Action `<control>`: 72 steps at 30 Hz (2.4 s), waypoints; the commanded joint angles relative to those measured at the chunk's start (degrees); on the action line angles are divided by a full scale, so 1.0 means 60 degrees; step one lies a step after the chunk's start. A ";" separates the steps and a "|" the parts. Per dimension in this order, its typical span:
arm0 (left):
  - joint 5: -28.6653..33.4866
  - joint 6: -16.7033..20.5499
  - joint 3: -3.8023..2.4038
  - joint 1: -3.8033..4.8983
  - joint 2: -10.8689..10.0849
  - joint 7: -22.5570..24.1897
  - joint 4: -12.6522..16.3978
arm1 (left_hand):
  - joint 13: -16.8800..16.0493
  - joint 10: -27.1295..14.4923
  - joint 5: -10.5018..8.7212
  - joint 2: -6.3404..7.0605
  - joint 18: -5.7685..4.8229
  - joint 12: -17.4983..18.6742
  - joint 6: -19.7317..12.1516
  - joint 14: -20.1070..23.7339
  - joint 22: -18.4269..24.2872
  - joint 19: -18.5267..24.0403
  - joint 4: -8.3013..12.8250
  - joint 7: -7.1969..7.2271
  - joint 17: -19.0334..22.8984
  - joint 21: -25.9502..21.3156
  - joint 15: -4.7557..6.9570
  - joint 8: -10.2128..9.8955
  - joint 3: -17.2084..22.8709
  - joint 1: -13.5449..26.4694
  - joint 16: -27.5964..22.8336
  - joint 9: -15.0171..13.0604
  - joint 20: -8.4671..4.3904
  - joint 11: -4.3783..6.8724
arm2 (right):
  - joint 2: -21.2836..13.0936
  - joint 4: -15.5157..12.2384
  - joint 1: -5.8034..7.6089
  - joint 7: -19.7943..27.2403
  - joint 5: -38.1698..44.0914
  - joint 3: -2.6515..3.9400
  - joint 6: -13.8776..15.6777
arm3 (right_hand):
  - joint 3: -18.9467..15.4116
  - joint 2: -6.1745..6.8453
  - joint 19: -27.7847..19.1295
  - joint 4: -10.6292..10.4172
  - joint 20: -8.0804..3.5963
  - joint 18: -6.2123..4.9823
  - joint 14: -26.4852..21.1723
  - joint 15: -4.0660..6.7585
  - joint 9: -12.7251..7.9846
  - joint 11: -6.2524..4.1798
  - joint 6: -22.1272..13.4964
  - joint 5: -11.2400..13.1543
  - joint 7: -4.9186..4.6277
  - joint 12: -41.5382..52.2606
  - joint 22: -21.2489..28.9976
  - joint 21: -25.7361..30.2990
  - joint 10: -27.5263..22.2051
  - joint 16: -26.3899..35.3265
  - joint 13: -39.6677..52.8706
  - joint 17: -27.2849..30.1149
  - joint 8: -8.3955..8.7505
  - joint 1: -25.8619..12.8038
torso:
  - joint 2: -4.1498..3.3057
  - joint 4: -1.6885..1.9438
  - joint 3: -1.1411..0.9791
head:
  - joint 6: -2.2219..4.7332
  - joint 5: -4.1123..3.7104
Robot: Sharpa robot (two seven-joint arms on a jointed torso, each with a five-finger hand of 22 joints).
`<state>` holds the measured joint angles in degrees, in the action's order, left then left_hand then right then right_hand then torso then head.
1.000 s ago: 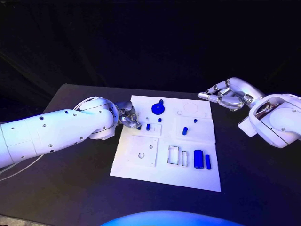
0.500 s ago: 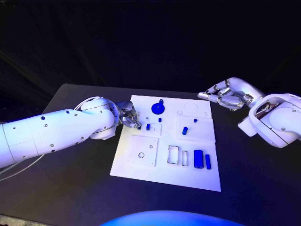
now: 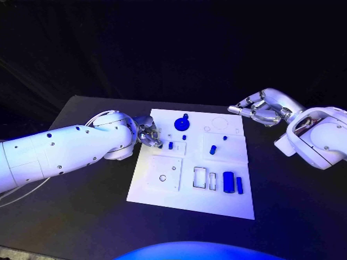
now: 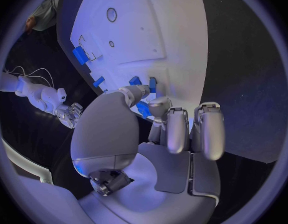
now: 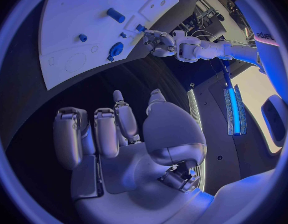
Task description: Assemble the parts on the task board
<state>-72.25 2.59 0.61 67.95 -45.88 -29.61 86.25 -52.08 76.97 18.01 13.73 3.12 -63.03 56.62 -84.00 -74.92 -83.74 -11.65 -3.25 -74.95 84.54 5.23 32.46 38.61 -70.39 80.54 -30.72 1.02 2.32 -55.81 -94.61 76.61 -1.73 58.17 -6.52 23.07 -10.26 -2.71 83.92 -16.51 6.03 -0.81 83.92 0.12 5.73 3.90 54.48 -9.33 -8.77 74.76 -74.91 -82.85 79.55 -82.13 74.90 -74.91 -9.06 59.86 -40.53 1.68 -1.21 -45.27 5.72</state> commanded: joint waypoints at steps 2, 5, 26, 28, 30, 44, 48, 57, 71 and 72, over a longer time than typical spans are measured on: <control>-0.0138 -0.0366 0.0009 -0.0012 0.0022 -0.0103 0.0021 | -0.0024 0.0084 0.0050 0.0020 -0.0124 -0.0028 0.0245 -0.0567 -0.0781 -0.0193 0.1586 0.0178 -0.0948 0.0031 0.0049 0.0026 0.1551 -0.0068 -0.0004 -0.0010 -0.0042 -0.0007 | 0.0006 -0.0009 -0.0004 0.0036 0.0034 0.0001 -0.0044 | -0.0071 -0.0091 0.0272 -0.0006 -0.0067 -0.0182 0.0579 0.0079 0.0012 -0.0037 0.0010 -0.0034 0.0057 0.0003 -0.1764 0.0058 -0.0044 0.0055 0.0354 -0.0545 -0.0041 0.0032 | -0.0001 0.0005 0.0002 | -0.0008 -0.0007; -0.0145 -0.0384 0.0008 -0.0012 0.0040 -0.0123 0.0017 | -0.0042 0.0094 0.0051 0.0027 -0.0123 -0.0041 0.0250 -0.0567 -0.0776 -0.0190 0.1589 0.0179 -0.0948 0.0029 0.0049 0.0027 0.1550 -0.0068 -0.0005 -0.0010 -0.0043 -0.0006 | 0.0005 -0.0009 -0.0005 0.0038 0.0034 0.0001 -0.0044 | -0.0071 -0.0091 0.0272 -0.0006 -0.0067 -0.0182 0.0579 0.0079 0.0012 -0.0037 0.0010 -0.0034 0.0057 0.0003 -0.1764 0.0058 -0.0044 0.0055 0.0354 -0.0545 -0.0041 0.0032 | 0.0004 0.0005 0.0001 | -0.0053 -0.0039; 0.0100 -0.0568 0.0004 0.0001 0.0259 -0.0405 -0.0232 | 0.0121 0.0171 -0.0153 -0.0007 -0.0112 0.0126 0.0265 -0.0573 -0.0730 -0.0159 0.1421 0.0233 -0.0943 -0.0006 0.0052 0.0014 0.0999 0.0123 -0.0011 -0.0046 -0.0051 0.0016 | -0.0006 -0.0034 -0.0007 0.0080 0.0033 0.0001 -0.0020 | -0.0142 -0.0156 0.0275 0.0009 -0.0077 -0.0182 0.0581 0.0089 0.0015 -0.0046 0.0015 -0.0221 0.0065 -0.0009 -0.1767 0.0067 -0.0043 0.0068 0.0344 -0.0538 -0.0058 0.0201 | 0.0001 0.0002 -0.0005 | -0.0048 -0.0044; 0.0116 -0.0565 0.0004 0.0002 0.0275 -0.0425 -0.0243 | 0.0116 0.0196 -0.0183 -0.0029 -0.0115 0.0130 0.0256 -0.0574 -0.0744 -0.0166 0.1396 0.0259 -0.0945 -0.0001 0.0064 0.0019 0.0814 0.0141 -0.0010 -0.0067 -0.0055 0.0031 | -0.0005 -0.0037 -0.0007 0.0103 0.0030 0.0001 -0.0013 | -0.0143 -0.0157 0.0276 0.0009 -0.0077 -0.0182 0.0581 0.0089 0.0015 -0.0046 0.0015 -0.0225 0.0066 -0.0008 -0.1768 0.0066 -0.0042 0.0067 0.0344 -0.0539 -0.0059 0.0203 | 0.0002 -0.0002 -0.0005 | -0.0052 -0.0038; 0.0127 -0.0540 0.0004 0.0003 0.0289 -0.0438 -0.0249 | 0.0100 0.0214 -0.0200 -0.0046 -0.0116 0.0125 0.0254 -0.0575 -0.0749 -0.0169 0.1372 0.0274 -0.0946 0.0000 0.0072 0.0023 0.0683 0.0153 -0.0010 -0.0083 -0.0061 0.0046 | -0.0003 -0.0040 -0.0007 0.0118 0.0027 0.0001 -0.0008 | -0.0156 -0.0168 0.0279 0.0006 -0.0078 -0.0180 0.0583 0.0090 0.0016 -0.0047 0.0016 -0.0257 0.0067 -0.0003 -0.1771 0.0062 -0.0037 0.0065 0.0348 -0.0543 -0.0061 0.0216 | 0.0003 -0.0005 -0.0008 | -0.0061 -0.0033; 0.0179 -0.0346 0.0003 0.0008 0.0346 -0.0528 -0.0286 | -0.0093 0.0317 -0.0208 -0.0224 -0.0123 0.0020 0.0398 -0.0578 -0.0782 -0.0191 0.0980 0.0428 -0.0954 0.0004 0.0159 -0.0033 -0.0480 0.0294 -0.0008 -0.0136 -0.0127 0.0156 | 0.0003 -0.0020 -0.0008 0.0142 0.0023 0.0000 0.0007 | -0.0168 -0.0179 0.0275 0.0004 -0.0079 -0.0182 0.0583 0.0091 0.0016 -0.0049 0.0016 -0.0293 0.0067 -0.0011 -0.1767 0.0072 -0.0041 0.0066 0.0342 -0.0543 -0.0063 0.0230 | 0.0001 -0.0001 -0.0005 | -0.0081 -0.0039; 0.0183 -0.0304 0.0003 0.0009 0.0345 -0.0548 -0.0281 | -0.0117 0.0320 -0.0206 -0.0220 -0.0123 0.0007 0.0438 -0.0579 -0.0786 -0.0194 0.0880 0.0450 -0.0956 0.0003 0.0172 -0.0051 -0.0670 0.0324 -0.0006 -0.0138 -0.0139 0.0172 | 0.0005 -0.0013 -0.0008 0.0139 0.0023 0.0000 0.0011 | -0.0168 -0.0179 0.0275 0.0004 -0.0079 -0.0182 0.0583 0.0091 0.0016 -0.0049 0.0016 -0.0293 0.0067 -0.0011 -0.1767 0.0072 -0.0041 0.0066 0.0342 -0.0543 -0.0063 0.0230 | -0.0003 -0.0003 -0.0002 | -0.0084 -0.0038; 0.0186 -0.0250 0.0002 0.0011 0.0347 -0.0590 -0.0278 | -0.0271 0.0349 -0.0209 -0.0297 -0.0132 -0.0093 0.0617 -0.0580 -0.0825 -0.0219 0.0374 0.0501 -0.0960 0.0014 0.0210 -0.0134 -0.1614 0.0434 -0.0008 -0.0138 -0.0175 0.0214 | 0.0019 0.0002 -0.0008 0.0145 0.0020 0.0000 -0.0001 | -0.0177 -0.0183 0.0272 0.0000 -0.0080 -0.0184 0.0582 0.0091 0.0016 -0.0049 0.0017 -0.0308 0.0068 0.0000 -0.1764 0.0078 -0.0033 0.0073 0.0351 -0.0533 -0.0065 0.0232 | 0.0002 -0.0003 0.0002 | -0.0097 -0.0053; 0.0187 -0.0162 0.0001 0.0016 0.0345 -0.0649 -0.0273 | -0.0337 0.0352 -0.0204 -0.0369 -0.0137 -0.0125 0.0690 -0.0580 -0.0851 -0.0234 0.0104 0.0510 -0.0963 0.0022 0.0216 -0.0184 -0.2135 0.0390 -0.0009 -0.0145 -0.0185 0.0221 | 0.0021 0.0007 -0.0008 0.0145 0.0019 0.0000 0.0007 | -0.0177 -0.0183 0.0272 0.0000 -0.0080 -0.0184 0.0582 0.0091 0.0016 -0.0049 0.0017 -0.0308 0.0068 0.0000 -0.1764 0.0078 -0.0033 0.0073 0.0351 -0.0533 -0.0065 0.0232 | 0.0001 0.0001 0.0001 | -0.0116 -0.0056; 0.0187 -0.0165 0.0001 0.0016 0.0345 -0.0653 -0.0272 | -0.0361 0.0361 -0.0203 -0.0374 -0.0139 -0.0142 0.0704 -0.0580 -0.0859 -0.0238 0.0072 0.0514 -0.0963 0.0026 0.0218 -0.0185 -0.2198 0.0383 -0.0009 -0.0149 -0.0185 0.0223 | 0.0021 0.0007 -0.0008 0.0145 0.0019 0.0000 0.0007 | -0.0177 -0.0183 0.0272 0.0000 -0.0080 -0.0184 0.0582 0.0091 0.0016 -0.0049 0.0017 -0.0308 0.0068 0.0000 -0.1764 0.0078 -0.0033 0.0073 0.0351 -0.0533 -0.0065 0.0232 | 0.0002 0.0001 0.0000 | -0.0120 -0.0056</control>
<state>-71.53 2.07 0.43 68.30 -44.05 -33.22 84.52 -54.18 79.21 16.97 11.67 3.12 -63.62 60.10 -83.87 -74.93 -83.95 -11.15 -0.38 -74.91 84.54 6.19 31.61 25.79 -68.37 80.54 -31.59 0.40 3.75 -55.70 -94.57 76.59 -1.33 58.15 -6.53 23.09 -10.90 -3.77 83.92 -16.52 6.03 -0.82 84.12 0.33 5.73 3.90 54.48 -10.88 -8.77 74.76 -74.92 -82.64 79.55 -81.90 74.92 -74.93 -9.06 60.93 -40.53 1.66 -1.20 -45.89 5.37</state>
